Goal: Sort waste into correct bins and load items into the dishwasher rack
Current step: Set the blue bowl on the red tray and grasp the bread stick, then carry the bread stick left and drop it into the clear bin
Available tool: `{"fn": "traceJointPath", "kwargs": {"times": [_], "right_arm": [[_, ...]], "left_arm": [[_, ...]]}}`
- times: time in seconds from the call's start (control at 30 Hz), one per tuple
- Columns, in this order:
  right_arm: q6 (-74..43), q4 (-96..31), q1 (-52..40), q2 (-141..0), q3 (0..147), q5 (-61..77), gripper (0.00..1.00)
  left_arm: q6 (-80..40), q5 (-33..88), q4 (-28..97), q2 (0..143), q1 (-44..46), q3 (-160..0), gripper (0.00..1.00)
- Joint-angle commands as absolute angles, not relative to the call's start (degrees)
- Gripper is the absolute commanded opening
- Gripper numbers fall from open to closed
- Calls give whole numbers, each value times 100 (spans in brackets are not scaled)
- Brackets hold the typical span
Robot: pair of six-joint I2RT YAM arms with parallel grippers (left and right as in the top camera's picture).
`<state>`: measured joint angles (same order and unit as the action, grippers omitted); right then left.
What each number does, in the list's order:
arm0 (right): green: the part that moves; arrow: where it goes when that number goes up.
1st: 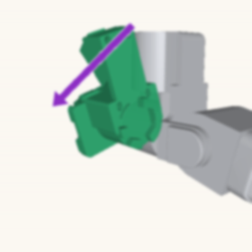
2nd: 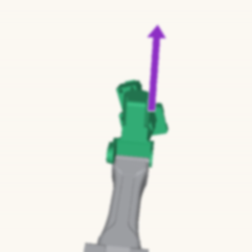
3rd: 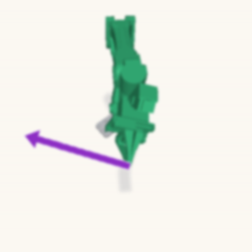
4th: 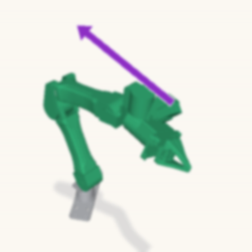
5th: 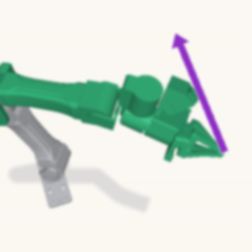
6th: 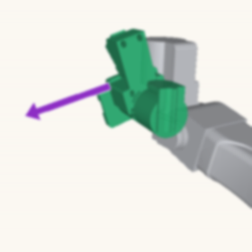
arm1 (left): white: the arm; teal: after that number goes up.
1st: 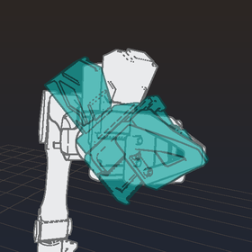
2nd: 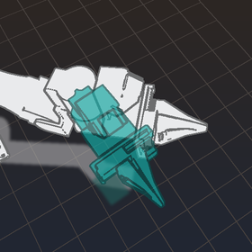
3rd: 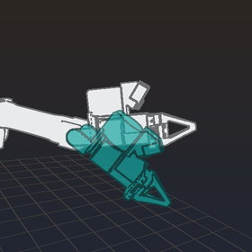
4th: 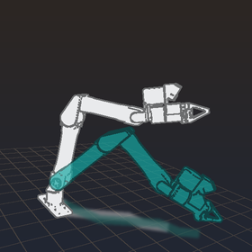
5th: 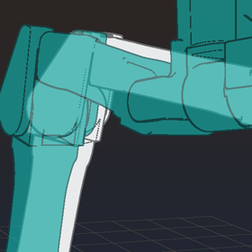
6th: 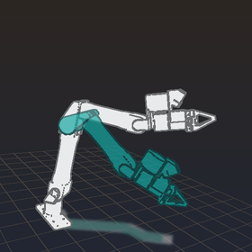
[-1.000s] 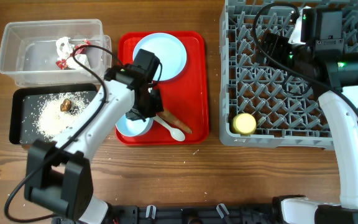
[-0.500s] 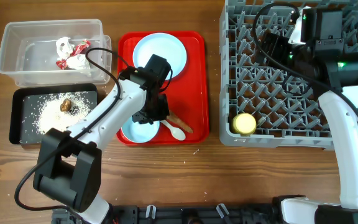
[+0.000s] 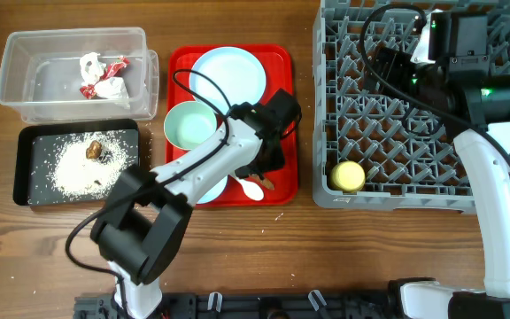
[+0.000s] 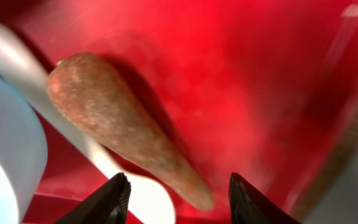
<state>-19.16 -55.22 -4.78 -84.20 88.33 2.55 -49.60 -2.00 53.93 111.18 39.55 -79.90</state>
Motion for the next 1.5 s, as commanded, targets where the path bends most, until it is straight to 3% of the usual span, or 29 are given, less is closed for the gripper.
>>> {"fn": "traceJointPath", "kwargs": {"times": [0.0, 0.13, 0.2, 0.27, 0.6, 0.73, 0.8, 1.17, 1.23, 1.3, 1.33, 1.37, 1.47], "right_arm": [[-1798, -5551, -486, -8416, 8877, 301, 100], [-1800, -5546, -486, -8416, 8877, 301, 100], [-1804, -5579, -486, -8416, 8877, 303, 100], [-1802, -5642, -486, -8416, 8877, 301, 100], [-1798, -5706, -486, -8416, 8877, 298, 100], [-1798, -5708, -486, -8416, 8877, 301, 100], [-1798, -5706, -486, -8416, 8877, 298, 100], [-1798, -5708, -486, -8416, 8877, 298, 100], [-1798, -5708, -486, -8416, 8877, 301, 100], [-1798, -5712, -486, -8416, 8877, 301, 100], [-1796, -5721, -486, -8416, 8877, 298, 100], [-1796, -5728, -486, -8416, 8877, 298, 100], [-1796, -5728, -486, -8416, 8877, 298, 100]], "left_arm": [[-5653, -644, 5605, 11286, 3892, -8036, 50], [-5793, -886, 5382, 11297, 3883, -7950, 56], [-5791, -882, 5148, 11330, 3883, -7867, 66], [-5791, -882, 4936, 11373, 3876, -7787, 68], [-5789, -683, 4906, 11504, 3879, -7784, 66], [-5793, -495, 5168, 11507, 3876, -7784, 52], [-5793, -493, 5166, 11507, 3872, -7784, 51], [-5896, -279, 4934, 11714, 3870, -7703, 64], [-5896, -215, 4899, 11751, 3795, -7703, 58], [-5896, -126, 4849, 11751, 3726, -7703, 46], [-5896, -86, 4799, 11751, 3706, -7703, 38], [-5892, -58, 4707, 11749, 3686, -7703, 24], [-5852, -45, 4600, 11745, 3653, -7793, 4]]}}
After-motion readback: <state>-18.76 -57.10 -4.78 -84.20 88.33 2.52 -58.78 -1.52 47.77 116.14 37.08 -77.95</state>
